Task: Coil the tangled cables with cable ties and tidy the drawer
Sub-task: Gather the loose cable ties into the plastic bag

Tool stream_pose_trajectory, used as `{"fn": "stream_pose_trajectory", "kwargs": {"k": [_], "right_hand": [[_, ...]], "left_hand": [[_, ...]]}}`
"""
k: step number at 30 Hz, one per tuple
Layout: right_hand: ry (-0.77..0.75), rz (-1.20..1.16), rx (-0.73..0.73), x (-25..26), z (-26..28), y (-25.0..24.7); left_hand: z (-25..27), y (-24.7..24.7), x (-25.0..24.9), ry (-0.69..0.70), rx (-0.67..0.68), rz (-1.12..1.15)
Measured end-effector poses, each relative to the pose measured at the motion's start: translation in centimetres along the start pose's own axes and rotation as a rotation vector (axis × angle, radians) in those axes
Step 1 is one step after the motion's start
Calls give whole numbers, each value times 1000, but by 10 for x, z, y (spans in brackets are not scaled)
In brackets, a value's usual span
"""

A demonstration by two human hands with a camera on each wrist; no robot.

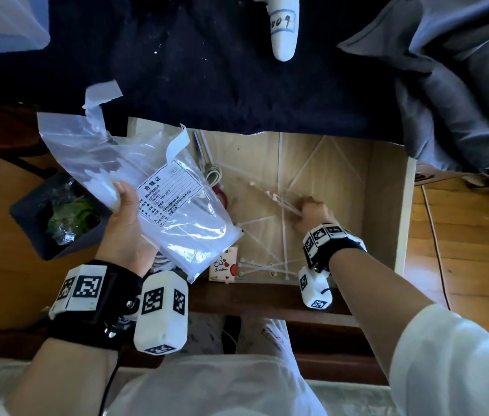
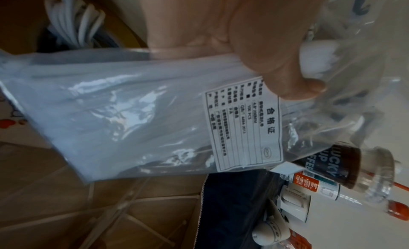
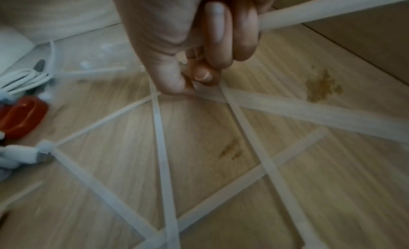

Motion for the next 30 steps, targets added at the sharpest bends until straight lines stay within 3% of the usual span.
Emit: {"fn": "stream_pose_trajectory", "kwargs": {"k": [6, 12, 14, 20, 25, 27, 30], "right_hand": [[-13, 197, -9, 8, -7, 6], [-32, 214, 21, 6, -4, -3], [-28, 157, 28, 5, 1, -8], [-109, 46, -81, 11, 32, -44], [-177, -148, -207, 18, 58, -91], [-268, -271, -323, 25, 69, -118], [-287, -524, -368, 29, 84, -142]], "left_hand": [[-4, -13, 12, -96, -203, 83], [-3, -10, 4, -61, -139, 75], [3, 2, -9, -5, -16, 44], [23, 31, -40, 46, 105, 63], [32, 41, -56, 29, 59, 5], [40, 46, -60, 24, 49, -14], [55, 59, -64, -31, 38, -78]]}}
Point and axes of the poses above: each hand's wrist, its own z-axis away from the middle knuckle, its own y-axis out of the palm, x = y × z, the point moved 10 cm from there along -z, towards the middle knuckle, and after that the axes turned 6 degrees about -x, right-handed, at the moved point
